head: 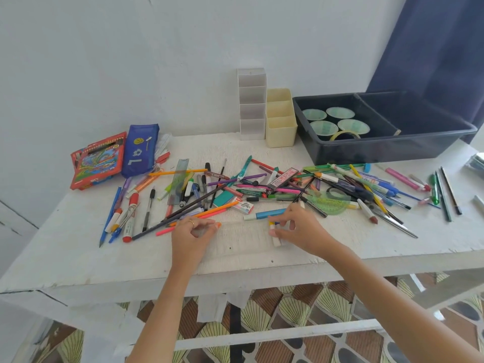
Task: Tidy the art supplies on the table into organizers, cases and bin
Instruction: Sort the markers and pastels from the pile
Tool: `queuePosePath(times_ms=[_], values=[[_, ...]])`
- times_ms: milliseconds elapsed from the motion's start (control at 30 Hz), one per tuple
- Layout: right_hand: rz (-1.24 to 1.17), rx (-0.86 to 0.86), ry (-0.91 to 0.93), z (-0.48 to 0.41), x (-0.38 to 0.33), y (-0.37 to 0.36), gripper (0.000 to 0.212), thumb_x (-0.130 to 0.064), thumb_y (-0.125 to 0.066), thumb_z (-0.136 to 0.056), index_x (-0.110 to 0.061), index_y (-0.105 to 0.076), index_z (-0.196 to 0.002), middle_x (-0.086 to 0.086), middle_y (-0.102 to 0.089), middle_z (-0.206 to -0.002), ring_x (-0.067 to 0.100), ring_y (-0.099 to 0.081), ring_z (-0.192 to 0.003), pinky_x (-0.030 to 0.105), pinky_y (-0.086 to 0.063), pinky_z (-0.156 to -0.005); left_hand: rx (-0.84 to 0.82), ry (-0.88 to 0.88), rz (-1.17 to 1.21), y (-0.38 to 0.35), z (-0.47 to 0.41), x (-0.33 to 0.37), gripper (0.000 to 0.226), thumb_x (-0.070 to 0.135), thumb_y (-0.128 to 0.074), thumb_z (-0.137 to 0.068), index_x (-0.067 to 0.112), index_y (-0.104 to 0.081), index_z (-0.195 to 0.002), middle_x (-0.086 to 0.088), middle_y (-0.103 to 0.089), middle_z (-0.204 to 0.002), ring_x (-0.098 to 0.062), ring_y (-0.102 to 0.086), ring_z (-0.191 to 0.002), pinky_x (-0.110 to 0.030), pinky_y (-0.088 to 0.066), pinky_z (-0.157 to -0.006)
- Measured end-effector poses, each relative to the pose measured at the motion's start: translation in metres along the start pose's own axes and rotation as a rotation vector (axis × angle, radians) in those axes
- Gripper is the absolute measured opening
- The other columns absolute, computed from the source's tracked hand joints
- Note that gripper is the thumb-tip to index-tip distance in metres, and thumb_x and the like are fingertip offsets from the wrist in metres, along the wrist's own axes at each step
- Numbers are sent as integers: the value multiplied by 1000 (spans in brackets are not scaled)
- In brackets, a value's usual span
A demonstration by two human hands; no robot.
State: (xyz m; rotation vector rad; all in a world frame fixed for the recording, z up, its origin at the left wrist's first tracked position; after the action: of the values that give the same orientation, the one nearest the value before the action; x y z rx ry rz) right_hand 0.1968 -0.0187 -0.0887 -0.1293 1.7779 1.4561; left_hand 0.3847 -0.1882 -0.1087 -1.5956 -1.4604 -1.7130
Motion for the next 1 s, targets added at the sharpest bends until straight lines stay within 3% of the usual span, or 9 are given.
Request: queuePosePath(times_ms=[200, 333, 400, 533, 633, 700, 867, 1000], values=[[58, 93, 40, 7, -1, -4, 35, -34, -65, -85, -24, -66, -118, -7, -43, -86, 10, -40, -84, 25, -39, -72, 4, 2, -9, 1, 0, 0, 12, 32, -77, -75, 24, -74, -83, 12, -63, -86, -8, -54, -92, -20, -41, -75], [170, 29, 58, 4, -8, -3, 33, -37, -62, -87, -25, -64, -118, -7, -48, -92, 10, -39, -93, 26, -39, -77, -20, 23, 2, 1, 1, -1, 12, 33, -76, -75, 25, -73, -84, 11, -63, -89, -7, -52, -87, -17, -39, -71], [170, 21, 72, -2, -14, 3, 25, -35, -61, -88, -26, -67, -111, -7, -55, -94, 7, -42, -93, 23, -38, -76, -33, 32, 10, 2, 1, -2, 12, 32, -76, -75, 26, -73, -84, 10, -63, -90, -8, -51, -84, -17, -40, -70], [114, 86, 88, -29, -26, 19, 17, -24, -57, -92, -21, -70, -103, -6, -63, -92, 2, -48, -77, 12, -36, -65, -47, 33, 18, 1, -2, -2, 11, 31, -76, -75, 26, -73, -84, 8, -63, -92, -9, -54, -90, -19, -41, -69], [158, 111, 122, -55, -40, 25, 20, -15, -54, -93, -16, -69, -106, -2, -63, -100, 9, -55, -88, 22, -46, -80, -48, 46, 7, 1, -2, -3, 11, 31, -76, -75, 27, -73, -84, 9, -62, -93, -9, -53, -91, -19, -41, -70], [223, 128, 145, -72, -49, 27, 24, -9, -51, -93, -14, -67, -111, 2, -61, -108, 15, -54, -101, 25, -44, -88, -47, 55, 6, 1, -2, -4, 10, 31, -76, -75, 28, -72, -84, 10, -61, -93, -8, -53, -91, -19, -42, -71], [532, -25, 173, -115, -64, 5, 45, 1, -54, -89, -21, -56, -127, 5, -56, -125, 21, -50, -114, 35, -46, -96, -43, 47, 19, 2, -3, -4, 10, 30, -77, -75, 28, -73, -84, 12, -61, -92, -5, -53, -91, -14, -40, -69], [541, -189, 92, -127, -53, -7, 31, -3, -48, -91, -13, -61, -118, 9, -61, -114, 25, -58, -101, 33, -48, -86, -39, 64, 30, 2, -4, -8, 11, 30, -77, -74, 29, -73, -85, 12, -62, -92, -7, -54, -89, -16, -41, -68]])
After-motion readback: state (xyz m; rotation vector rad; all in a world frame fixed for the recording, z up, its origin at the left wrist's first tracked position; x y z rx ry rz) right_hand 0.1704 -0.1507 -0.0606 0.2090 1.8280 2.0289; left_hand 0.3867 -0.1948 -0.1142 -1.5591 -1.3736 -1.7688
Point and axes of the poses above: each hand's wrist, its own z-axis away from the middle knuckle, its own y-axis out of the back of the hand, x = y × z, the point moved 9 cm from there along -z, towards the middle knuckle
